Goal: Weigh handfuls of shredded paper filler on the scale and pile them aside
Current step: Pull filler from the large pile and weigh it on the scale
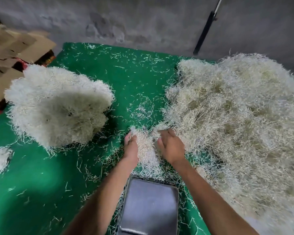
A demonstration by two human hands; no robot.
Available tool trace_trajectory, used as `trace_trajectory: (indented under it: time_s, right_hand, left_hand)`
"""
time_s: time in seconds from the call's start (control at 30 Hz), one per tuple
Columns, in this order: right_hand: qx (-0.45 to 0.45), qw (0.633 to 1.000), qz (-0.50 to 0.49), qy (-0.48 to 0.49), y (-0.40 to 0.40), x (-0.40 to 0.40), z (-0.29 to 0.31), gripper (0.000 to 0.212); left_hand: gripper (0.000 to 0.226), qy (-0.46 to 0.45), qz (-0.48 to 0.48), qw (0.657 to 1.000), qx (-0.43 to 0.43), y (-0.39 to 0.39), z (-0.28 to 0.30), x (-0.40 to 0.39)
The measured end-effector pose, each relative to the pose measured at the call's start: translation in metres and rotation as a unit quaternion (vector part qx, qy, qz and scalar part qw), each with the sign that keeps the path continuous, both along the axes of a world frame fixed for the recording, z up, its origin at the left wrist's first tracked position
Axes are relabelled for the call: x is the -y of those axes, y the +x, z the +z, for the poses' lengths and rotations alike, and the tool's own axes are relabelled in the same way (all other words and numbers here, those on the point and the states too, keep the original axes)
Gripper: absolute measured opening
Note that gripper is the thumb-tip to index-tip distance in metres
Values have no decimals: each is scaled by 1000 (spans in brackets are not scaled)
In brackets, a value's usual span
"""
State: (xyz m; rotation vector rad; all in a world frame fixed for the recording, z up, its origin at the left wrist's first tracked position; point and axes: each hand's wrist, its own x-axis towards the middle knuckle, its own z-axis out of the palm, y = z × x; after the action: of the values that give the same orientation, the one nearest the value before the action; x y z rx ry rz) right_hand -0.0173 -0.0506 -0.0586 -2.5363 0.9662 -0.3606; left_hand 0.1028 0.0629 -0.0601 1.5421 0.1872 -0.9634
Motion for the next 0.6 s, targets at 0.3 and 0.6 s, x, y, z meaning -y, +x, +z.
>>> trace_trajectory:
  time_s: [0.3,0.6]
  right_hand:
    - [215,957,75,181,-20,-82,61,34]
    - [151,945,23,290,-21,-78,111,35]
  left_hand:
    - [58,-145,-91,984,-41,-19,70,-24]
    - [28,-83,-185,967,156,-25,161,-77]
